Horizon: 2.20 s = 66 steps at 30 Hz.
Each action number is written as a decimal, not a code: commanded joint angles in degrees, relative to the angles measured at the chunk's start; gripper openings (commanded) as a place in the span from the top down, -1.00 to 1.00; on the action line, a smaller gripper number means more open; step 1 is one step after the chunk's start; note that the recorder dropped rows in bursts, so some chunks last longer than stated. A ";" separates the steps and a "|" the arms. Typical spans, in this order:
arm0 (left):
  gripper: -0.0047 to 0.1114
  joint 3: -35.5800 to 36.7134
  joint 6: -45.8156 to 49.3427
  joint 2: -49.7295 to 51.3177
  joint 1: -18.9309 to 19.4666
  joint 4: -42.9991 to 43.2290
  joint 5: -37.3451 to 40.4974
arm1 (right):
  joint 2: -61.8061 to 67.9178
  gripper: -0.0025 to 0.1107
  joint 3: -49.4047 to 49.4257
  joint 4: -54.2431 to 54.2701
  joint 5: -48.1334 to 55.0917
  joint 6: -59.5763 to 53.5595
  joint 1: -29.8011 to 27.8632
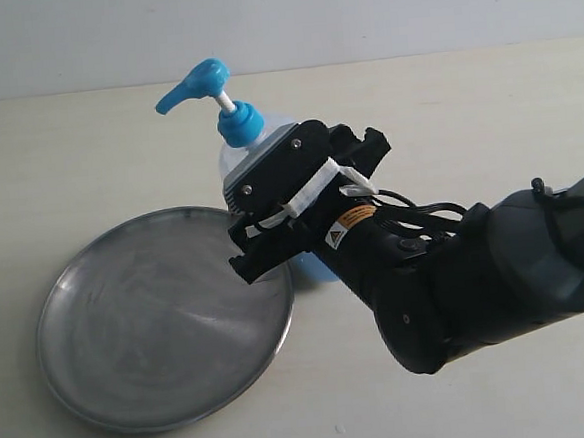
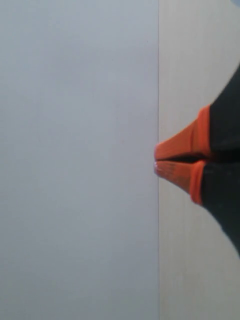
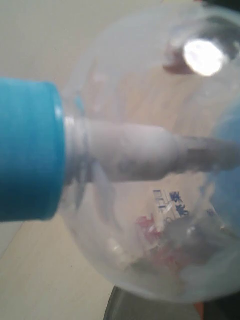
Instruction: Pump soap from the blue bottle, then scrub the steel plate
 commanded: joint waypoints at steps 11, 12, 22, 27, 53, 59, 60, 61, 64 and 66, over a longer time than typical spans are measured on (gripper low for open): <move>0.92 -0.38 -0.32 2.10 -0.36 -2.36 0.43 | 0.01 0.96 -0.13 -2.19 -0.31 -0.10 0.00; 0.92 -0.38 -0.21 2.99 -0.36 -3.84 1.61 | 0.01 0.96 -0.13 -2.19 -0.31 -0.10 0.00; 0.92 -0.91 21.87 16.35 -0.36 -29.20 12.92 | 0.01 0.96 -0.13 -2.19 -0.31 -0.10 0.00; 0.92 -5.31 26.68 23.97 -0.36 -33.09 19.28 | 0.01 0.96 -0.13 -2.19 -0.31 -0.10 0.00; 0.92 -28.82 29.51 39.81 -5.31 -37.04 33.54 | 0.01 0.96 -0.13 -2.42 -0.80 -0.10 0.00; 0.92 -34.97 29.41 47.03 -13.68 -36.46 33.54 | 0.01 0.96 -0.13 -2.64 -1.29 -0.10 0.00; 0.92 -36.64 28.98 48.44 -14.73 -35.38 33.67 | 0.01 0.96 -0.13 -2.64 -1.29 -0.10 0.00; 0.92 -37.79 28.24 49.21 -15.49 -34.13 33.79 | 0.01 0.96 -0.13 -2.64 -1.29 -0.10 0.00; 0.92 -41.19 23.54 52.27 -18.27 -27.88 35.43 | 0.01 0.96 -0.13 -2.64 -1.29 -0.10 0.00; 0.92 -42.27 22.50 53.52 -19.80 -26.69 36.41 | 0.01 0.96 -0.13 -2.74 -1.27 -0.10 0.00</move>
